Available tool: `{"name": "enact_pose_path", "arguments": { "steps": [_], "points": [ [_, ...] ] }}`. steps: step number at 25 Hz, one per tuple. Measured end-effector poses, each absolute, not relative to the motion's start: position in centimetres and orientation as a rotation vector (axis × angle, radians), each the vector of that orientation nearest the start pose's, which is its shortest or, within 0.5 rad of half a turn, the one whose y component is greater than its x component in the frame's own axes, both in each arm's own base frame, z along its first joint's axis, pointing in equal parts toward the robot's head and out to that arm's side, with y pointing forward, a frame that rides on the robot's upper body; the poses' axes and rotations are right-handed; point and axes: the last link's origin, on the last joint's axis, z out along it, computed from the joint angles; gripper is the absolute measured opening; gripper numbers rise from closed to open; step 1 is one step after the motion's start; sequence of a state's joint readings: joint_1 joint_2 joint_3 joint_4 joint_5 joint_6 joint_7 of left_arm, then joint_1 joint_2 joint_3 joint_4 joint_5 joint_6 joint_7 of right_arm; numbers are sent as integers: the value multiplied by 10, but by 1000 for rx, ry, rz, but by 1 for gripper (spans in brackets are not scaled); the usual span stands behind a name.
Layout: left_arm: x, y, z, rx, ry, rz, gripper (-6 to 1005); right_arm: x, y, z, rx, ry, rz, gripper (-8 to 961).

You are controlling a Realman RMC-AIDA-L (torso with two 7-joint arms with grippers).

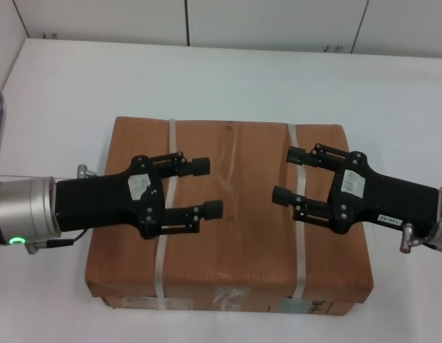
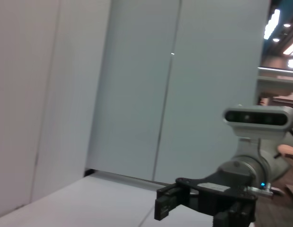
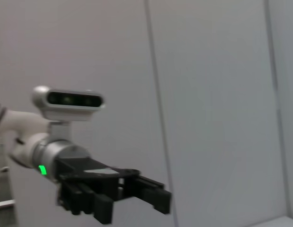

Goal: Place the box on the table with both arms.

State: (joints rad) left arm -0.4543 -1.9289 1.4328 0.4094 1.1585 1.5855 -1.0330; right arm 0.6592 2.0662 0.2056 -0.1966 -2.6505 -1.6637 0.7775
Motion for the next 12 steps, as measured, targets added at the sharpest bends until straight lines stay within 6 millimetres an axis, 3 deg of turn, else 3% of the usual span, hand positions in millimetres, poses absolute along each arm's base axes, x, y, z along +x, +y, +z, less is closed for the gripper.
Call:
{"name": "enact_pose_path", "arguments": {
  "steps": [12],
  "points": [
    [-253,294,-13,-2775,-330,-1048,747,249,301,-45,-2663,300,1045,729]
  ]
}}
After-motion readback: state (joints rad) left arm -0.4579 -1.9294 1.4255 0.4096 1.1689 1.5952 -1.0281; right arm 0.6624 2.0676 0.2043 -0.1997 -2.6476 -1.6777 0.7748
